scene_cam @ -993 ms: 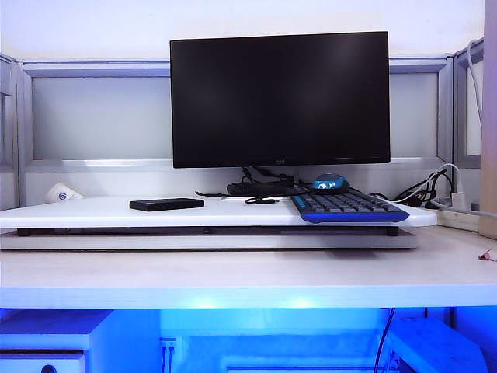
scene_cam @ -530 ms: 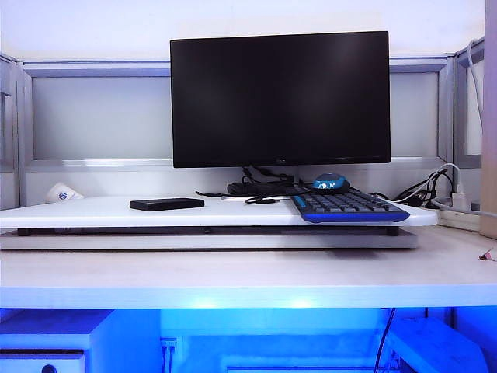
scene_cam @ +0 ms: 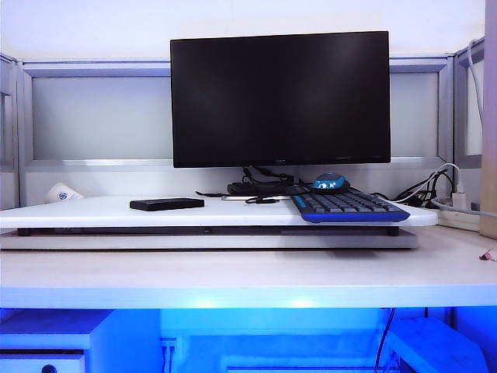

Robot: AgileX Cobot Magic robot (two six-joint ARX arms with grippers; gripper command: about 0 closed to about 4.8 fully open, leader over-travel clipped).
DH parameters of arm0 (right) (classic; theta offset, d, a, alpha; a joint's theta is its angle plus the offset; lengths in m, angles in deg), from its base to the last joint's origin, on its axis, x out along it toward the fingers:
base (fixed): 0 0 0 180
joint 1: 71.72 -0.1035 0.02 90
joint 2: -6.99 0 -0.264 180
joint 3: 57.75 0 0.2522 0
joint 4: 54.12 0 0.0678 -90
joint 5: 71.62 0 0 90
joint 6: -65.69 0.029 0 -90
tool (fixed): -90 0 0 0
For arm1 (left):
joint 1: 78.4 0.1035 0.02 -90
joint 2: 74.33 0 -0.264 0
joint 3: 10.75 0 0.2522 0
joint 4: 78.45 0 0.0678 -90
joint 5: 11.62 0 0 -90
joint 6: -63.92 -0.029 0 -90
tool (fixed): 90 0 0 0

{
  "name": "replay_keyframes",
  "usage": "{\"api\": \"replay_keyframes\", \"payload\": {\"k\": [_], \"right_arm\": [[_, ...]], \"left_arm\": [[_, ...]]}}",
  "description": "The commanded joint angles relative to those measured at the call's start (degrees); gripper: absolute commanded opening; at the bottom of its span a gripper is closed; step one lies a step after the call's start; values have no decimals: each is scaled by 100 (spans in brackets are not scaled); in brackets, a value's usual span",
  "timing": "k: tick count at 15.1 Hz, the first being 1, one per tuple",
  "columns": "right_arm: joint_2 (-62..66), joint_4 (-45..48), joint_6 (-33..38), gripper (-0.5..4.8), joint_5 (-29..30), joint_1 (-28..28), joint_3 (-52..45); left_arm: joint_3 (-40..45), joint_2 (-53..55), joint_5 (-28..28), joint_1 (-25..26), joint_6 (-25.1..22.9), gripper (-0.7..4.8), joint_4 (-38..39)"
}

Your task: Unplug the data cable of the portable hard drive.

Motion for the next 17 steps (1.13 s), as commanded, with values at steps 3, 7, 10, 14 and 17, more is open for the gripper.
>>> {"api": "replay_keyframes", "payload": {"k": [3,7,10,14,17], "right_arm": [[2,-39,-37,-1,472,-11,-15],[2,-46,94,-1,673,-46,-15],[2,-50,87,-1,671,-46,-15],[2,-26,-1373,-2,616,-44,-15],[0,-26,-1384,-1,625,-44,-15]], "left_arm": [[37,4,-52,-4,-155,-5,66],[35,2,-15,-4,-103,-5,59],[35,2,-15,-7,4,-5,57],[35,2,-15,-7,4,-5,55],[35,2,-15,-7,4,-5,55]]}}
